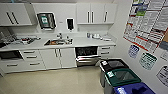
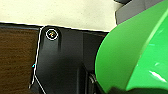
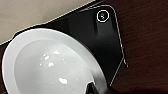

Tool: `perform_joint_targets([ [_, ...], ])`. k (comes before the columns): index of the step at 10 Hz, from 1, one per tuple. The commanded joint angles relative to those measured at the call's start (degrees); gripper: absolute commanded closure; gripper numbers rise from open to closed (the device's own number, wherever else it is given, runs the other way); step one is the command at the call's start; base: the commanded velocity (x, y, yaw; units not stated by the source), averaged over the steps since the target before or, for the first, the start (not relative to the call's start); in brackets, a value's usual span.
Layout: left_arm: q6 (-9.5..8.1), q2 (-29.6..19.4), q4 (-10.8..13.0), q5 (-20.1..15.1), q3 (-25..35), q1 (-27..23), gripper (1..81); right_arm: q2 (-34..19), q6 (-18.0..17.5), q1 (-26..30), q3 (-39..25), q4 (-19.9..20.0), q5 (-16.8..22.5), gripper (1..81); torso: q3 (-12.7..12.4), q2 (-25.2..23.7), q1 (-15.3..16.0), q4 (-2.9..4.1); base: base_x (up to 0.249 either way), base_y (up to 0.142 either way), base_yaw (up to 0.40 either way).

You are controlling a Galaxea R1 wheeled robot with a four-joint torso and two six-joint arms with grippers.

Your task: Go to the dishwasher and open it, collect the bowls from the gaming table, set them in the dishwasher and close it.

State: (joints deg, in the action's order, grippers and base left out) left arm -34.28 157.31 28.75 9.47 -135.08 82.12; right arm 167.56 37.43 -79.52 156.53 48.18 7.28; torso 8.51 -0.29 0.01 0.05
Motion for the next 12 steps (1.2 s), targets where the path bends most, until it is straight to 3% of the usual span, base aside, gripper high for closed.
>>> perform_joint_targets([
  [1, 0.35, -1.0, 0.7, -1.6, 0.5, -2.1, 81.1, -0.7, 0.0, 2.7, 0.2, 0.1, 5.0, 81.1, 0.0, 0.0, 0.0, 0.00, 0.135, 0.000, 0.000],
  [10, 0.27, -1.2, 0.7, -1.6, 0.7, -2.2, 81.1, -0.6, 0.0, 2.9, 0.2, 0.1, 5.0, 81.1, 0.0, 0.0, 0.0, 0.00, 0.131, 0.000, 0.000],
  [12, 0.27, -1.2, 0.7, -1.6, 0.7, -2.2, 81.1, -0.6, 0.0, 3.0, 0.2, 0.1, 5.1, 81.1, 0.0, 0.0, 0.0, 0.00, 0.116, 0.066, 0.000],
])
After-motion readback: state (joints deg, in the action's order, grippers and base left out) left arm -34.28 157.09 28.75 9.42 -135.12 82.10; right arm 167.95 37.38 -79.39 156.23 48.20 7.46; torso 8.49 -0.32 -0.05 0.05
